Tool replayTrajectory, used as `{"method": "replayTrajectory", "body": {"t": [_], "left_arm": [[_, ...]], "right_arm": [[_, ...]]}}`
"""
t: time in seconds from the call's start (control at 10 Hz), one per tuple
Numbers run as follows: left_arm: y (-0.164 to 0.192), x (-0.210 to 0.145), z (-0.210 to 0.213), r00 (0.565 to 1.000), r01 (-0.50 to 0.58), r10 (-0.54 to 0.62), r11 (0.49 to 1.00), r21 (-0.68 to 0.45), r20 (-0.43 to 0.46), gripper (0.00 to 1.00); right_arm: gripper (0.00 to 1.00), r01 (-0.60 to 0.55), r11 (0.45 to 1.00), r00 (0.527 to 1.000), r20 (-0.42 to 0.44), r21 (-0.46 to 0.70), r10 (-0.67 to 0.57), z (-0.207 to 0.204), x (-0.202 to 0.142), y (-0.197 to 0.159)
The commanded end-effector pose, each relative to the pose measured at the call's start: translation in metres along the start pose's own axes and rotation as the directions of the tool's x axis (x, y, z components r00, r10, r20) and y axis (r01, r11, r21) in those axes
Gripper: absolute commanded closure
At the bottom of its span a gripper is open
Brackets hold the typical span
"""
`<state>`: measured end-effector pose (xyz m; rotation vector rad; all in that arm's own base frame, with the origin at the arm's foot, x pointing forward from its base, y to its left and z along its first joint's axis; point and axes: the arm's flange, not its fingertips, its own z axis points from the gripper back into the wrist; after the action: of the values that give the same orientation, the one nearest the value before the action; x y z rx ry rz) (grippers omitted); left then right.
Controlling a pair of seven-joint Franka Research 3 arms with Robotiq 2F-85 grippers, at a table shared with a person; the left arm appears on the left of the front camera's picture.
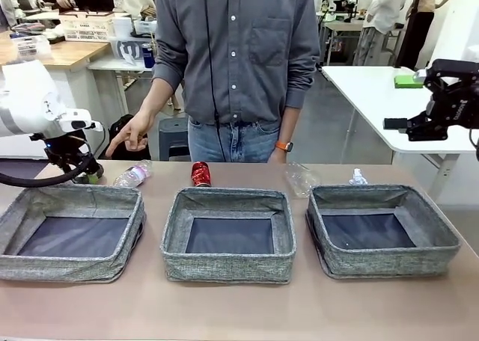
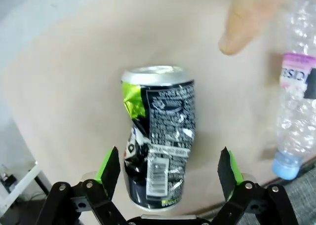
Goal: Sort the waste into the appropriate baskets.
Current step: Pick up the waste item pointed out by the person.
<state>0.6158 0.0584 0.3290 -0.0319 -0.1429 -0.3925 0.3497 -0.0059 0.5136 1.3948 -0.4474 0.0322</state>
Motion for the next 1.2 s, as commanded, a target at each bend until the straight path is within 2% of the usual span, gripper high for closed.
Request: {"method": "replayTrajectory", "body": {"t": [0.0,0.5,0.6,0.7,0.8,0.9,1.0,1.1], "left_arm": [[-0.0012,0.0074,-0.0018,0.999,-0.005,0.005,1.0,0.01,0.039,0.0],[-0.0011,0.0116,-0.0094,1.0,0.0,0.001,1.0,-0.018,0.023,0.0],[-0.0003,0.0129,-0.0093,1.0,0.007,-0.007,1.0,-0.013,0.008,0.6],[-0.0015,0.0146,-0.0077,1.0,0.009,-0.009,1.0,-0.016,0.011,0.6],[-0.002,0.016,-0.006,1.0,0.01,-0.009,1.0,-0.011,0.014,1.0],[-0.0023,0.0161,-0.0053,1.0,0.01,-0.01,1.0,-0.004,0.008,0.65],[-0.0032,0.0155,-0.0046,1.0,0.012,-0.012,1.0,0.003,0.003,1.0],[-0.0035,0.0149,-0.0036,1.0,0.011,-0.011,1.0,0.006,0.001,1.0]], "right_arm": [[0.0,0.011,1.0,1.0,0.01,0.018,-0.011,-0.0026,0.0028,0.0043],[0.0,0.011,1.0,1.0,0.01,0.018,-0.011,-0.0026,0.0028,0.0043],[0.0,0.011,1.0,1.0,0.01,0.018,-0.011,-0.0026,0.0028,0.0043],[0.0,0.011,1.0,1.0,0.01,0.018,-0.011,-0.0026,0.0028,0.0043],[0.0,0.011,1.0,1.0,0.01,0.018,-0.011,-0.0026,0.0028,0.0043],[0.0,0.011,1.0,1.0,0.01,0.018,-0.011,-0.0026,0.0028,0.0043],[0.0,0.011,1.0,1.0,0.01,0.018,-0.011,-0.0026,0.0028,0.0043],[0.0,0.011,1.0,1.0,0.01,0.018,-0.011,-0.0026,0.0028,0.0043]]}}
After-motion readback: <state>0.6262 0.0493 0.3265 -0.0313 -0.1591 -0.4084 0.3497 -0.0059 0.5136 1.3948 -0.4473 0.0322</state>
